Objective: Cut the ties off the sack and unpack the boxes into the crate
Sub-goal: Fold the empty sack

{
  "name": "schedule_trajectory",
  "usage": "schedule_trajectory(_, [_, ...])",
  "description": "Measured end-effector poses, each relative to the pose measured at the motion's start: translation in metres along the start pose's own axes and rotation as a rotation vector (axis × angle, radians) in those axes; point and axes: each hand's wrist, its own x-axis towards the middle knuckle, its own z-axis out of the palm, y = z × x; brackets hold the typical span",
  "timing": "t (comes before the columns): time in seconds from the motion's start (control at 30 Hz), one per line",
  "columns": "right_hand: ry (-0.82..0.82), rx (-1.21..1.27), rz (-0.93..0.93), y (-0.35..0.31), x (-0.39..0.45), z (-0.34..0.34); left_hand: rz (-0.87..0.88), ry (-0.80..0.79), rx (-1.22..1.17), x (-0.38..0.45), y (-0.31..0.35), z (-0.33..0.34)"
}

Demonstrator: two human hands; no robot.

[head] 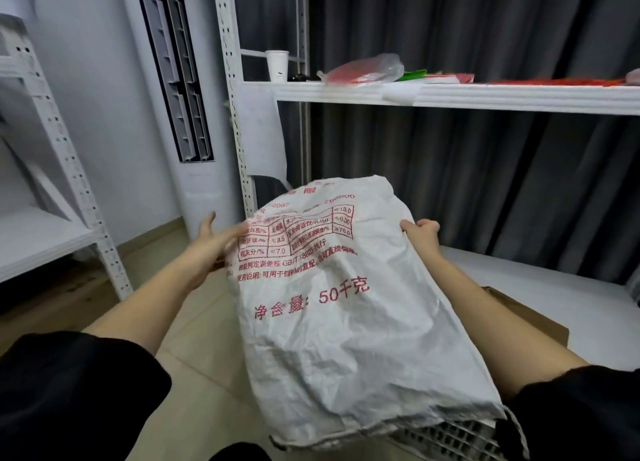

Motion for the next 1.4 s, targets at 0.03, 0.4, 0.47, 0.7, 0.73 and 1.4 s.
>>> schedule_trajectory(0.03, [-0.012, -0.013, 0.003, 0.0, 0.001, -0.002, -0.013, -0.072, 0.1, -0.002, -0.003, -0.003])
schedule_trajectory(0.4, [-0.814, -0.215, 0.051, -0.019, -0.012, -0.026, 0.116, -0.317, 0.633, -0.002, 0.006, -0.014])
schedule_trajectory(0.47, [-0.826, -0.41, 0.019, -0.022, -0.012, -0.019, 0.119, -0.35, 0.801, 0.001, 0.01, -0.013])
schedule_trajectory(0.7, [-0.795, -0.925, -0.129, -0.018, -0.013, -0.008, 0.246, -0.243, 1.437, -0.007, 0.024, -0.002])
schedule_trajectory(0.73, [-0.788, -0.974, -0.152, -0.019, -0.012, -0.008, 0.265, -0.223, 1.485, -0.007, 0.024, -0.001])
schedule_trajectory(1.4, [-0.165, -0.221, -0.236, 0.004, -0.017, -0.012, 0.238, 0.19, -0.076, 0.005, 0.009, -0.007])
